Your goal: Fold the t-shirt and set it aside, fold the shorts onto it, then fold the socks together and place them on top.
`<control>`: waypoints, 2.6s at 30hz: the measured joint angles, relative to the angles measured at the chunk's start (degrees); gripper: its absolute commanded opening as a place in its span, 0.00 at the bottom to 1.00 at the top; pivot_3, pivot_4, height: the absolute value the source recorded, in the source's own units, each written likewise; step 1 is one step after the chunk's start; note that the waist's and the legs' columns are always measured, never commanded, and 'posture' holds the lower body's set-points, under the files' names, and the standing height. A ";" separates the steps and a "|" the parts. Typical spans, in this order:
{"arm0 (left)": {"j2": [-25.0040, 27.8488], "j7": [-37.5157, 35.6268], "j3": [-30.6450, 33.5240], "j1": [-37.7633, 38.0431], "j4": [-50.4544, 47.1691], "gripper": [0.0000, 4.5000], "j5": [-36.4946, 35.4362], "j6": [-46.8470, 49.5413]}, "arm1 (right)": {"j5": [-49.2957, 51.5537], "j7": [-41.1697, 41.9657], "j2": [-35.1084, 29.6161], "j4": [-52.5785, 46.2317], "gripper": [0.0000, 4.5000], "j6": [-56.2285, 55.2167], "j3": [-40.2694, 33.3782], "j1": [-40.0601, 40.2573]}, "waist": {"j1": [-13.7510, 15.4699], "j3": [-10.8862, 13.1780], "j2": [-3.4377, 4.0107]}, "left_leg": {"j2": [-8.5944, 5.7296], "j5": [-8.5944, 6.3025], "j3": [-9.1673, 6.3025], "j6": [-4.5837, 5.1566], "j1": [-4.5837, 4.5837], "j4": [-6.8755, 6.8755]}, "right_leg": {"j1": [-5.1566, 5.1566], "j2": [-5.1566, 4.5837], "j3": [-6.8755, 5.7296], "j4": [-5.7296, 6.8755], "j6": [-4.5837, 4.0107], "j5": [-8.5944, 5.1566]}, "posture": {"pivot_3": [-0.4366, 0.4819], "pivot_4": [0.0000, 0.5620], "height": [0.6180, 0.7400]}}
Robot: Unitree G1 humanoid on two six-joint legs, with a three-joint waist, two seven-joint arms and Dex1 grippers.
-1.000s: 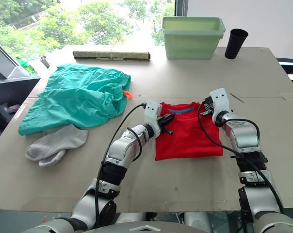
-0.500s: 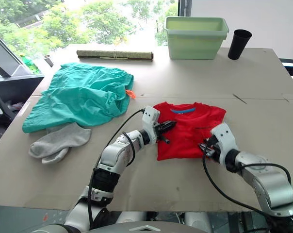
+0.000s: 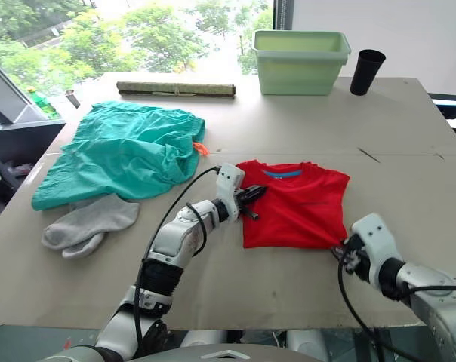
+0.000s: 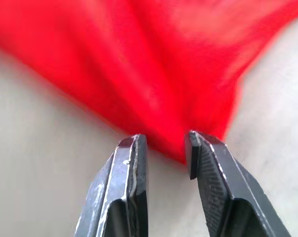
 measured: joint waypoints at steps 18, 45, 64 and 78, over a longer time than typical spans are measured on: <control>29.80 -21.05 14.64 11.51 -35.65 0.99 -29.54 18.56 | -13.50 6.29 -8.43 47.63 1.00 -6.05 27.90 -43.47 | 0.57 0.57 0.35 | -0.05 0.16 -0.04 -0.28 -0.26 -0.10 | -0.17 -0.06 -0.10 -0.26 -0.02 -0.03 | 0.48 0.27 1.00; 33.99 -15.33 17.42 21.65 -45.91 1.00 -33.83 17.15 | -32.20 28.68 -30.62 35.39 0.03 -18.86 36.10 -30.20 | 1.68 0.50 0.23 | -0.15 0.11 -0.14 -0.24 -0.14 -0.62 | 0.05 -0.42 -0.29 -0.90 -0.06 -0.01 | 0.48 0.27 1.00; 28.36 -18.24 4.44 10.82 -40.93 1.00 -29.10 13.45 | -50.79 27.56 -30.98 86.47 0.58 -57.02 39.93 -49.99 | -0.38 0.90 0.75 | 0.09 0.25 0.21 -0.43 -0.06 -0.61 | 0.08 -0.01 -0.06 -1.00 0.00 -0.03 | 0.48 0.27 1.00; 26.44 -18.45 3.21 9.80 -37.53 1.00 -27.21 11.87 | -39.34 26.37 -34.85 54.11 0.86 -31.43 13.29 -25.18 | 0.84 0.90 0.84 | 0.10 0.25 0.18 -0.43 -0.04 -0.48 | 0.09 -0.02 -0.06 -0.75 0.02 -0.02 | 0.48 0.27 1.00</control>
